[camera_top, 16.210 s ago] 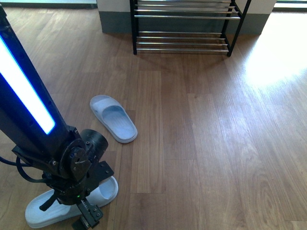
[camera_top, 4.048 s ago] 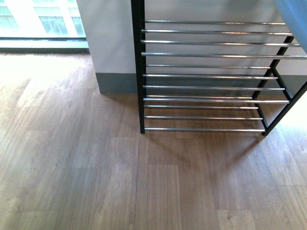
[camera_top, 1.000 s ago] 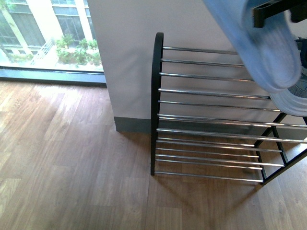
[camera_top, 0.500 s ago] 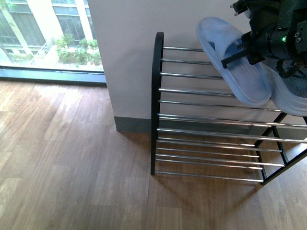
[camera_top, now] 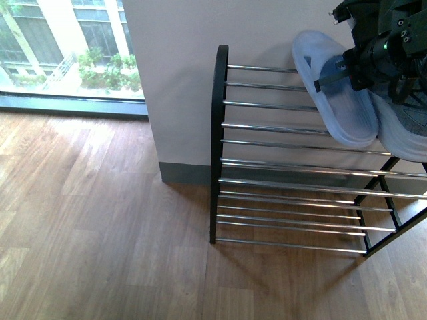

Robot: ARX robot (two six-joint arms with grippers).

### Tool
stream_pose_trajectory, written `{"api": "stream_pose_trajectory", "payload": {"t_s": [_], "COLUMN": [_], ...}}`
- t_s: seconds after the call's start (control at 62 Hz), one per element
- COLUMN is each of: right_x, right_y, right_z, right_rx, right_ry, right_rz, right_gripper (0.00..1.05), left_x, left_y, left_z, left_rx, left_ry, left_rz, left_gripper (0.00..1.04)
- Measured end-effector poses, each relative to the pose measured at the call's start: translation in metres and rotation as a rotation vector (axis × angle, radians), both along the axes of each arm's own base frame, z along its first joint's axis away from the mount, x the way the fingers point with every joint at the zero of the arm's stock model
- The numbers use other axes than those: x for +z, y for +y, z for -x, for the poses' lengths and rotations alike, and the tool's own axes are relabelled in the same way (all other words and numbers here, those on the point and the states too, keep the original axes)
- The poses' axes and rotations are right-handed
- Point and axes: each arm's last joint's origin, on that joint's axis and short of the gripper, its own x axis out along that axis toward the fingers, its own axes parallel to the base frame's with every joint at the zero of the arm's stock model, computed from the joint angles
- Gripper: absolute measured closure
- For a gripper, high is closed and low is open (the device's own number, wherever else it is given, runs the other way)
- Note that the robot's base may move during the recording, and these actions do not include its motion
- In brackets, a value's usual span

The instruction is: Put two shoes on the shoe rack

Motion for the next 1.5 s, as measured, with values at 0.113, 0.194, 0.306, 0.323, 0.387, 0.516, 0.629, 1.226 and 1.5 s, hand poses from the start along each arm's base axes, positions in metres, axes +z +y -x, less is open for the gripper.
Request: {"api": "stream_pose_trajectory", "payload": {"t_s": [0.113, 0.194, 0.306, 0.323, 0.387, 0.516, 0.629, 1.226, 1.5], "right_x": [-0.003, -0.004, -0.003, -0.002, -0.001, 0.004, 0.007, 0.030, 0.093], "right_y": [0.002, 0.002, 0.002, 0.002, 0.002, 0.001, -0.001, -0.006, -0.026], "right_z": [0.004, 0.006, 0.005, 0.004, 0.003, -0.001, -0.006, 0.007, 0.049], "right_rx": [0.005, -0.009, -0.036, -0.047, -0.064, -0.098, -0.126, -0.105, 0.002], "right_ry": [0.057, 0.081, 0.091, 0.083, 0.072, 0.042, 0.015, 0.035, 0.008], "right_rz": [-0.007, -0.004, -0.010, -0.008, -0.009, 0.006, -0.006, -0.082, -0.189], "right_gripper": [1.03, 1.03, 1.03, 1.03, 1.03, 1.03, 1.03, 0.36, 0.09], "left_x": [0.000, 0.000, 0.000, 0.000, 0.000, 0.000, 0.000, 0.000, 0.000], "left_y": [0.000, 0.000, 0.000, 0.000, 0.000, 0.000, 0.000, 0.000, 0.000], "left_z": [0.000, 0.000, 0.000, 0.000, 0.000, 0.000, 0.000, 0.000, 0.000], "left_rx": [0.000, 0.000, 0.000, 0.000, 0.000, 0.000, 0.000, 0.000, 0.000], "left_ry": [0.000, 0.000, 0.000, 0.000, 0.000, 0.000, 0.000, 0.000, 0.000], "left_rz": [0.000, 0.000, 0.000, 0.000, 0.000, 0.000, 0.000, 0.000, 0.000], "left_gripper": [1.03, 1.03, 1.03, 1.03, 1.03, 1.03, 1.03, 1.03, 1.03]}}
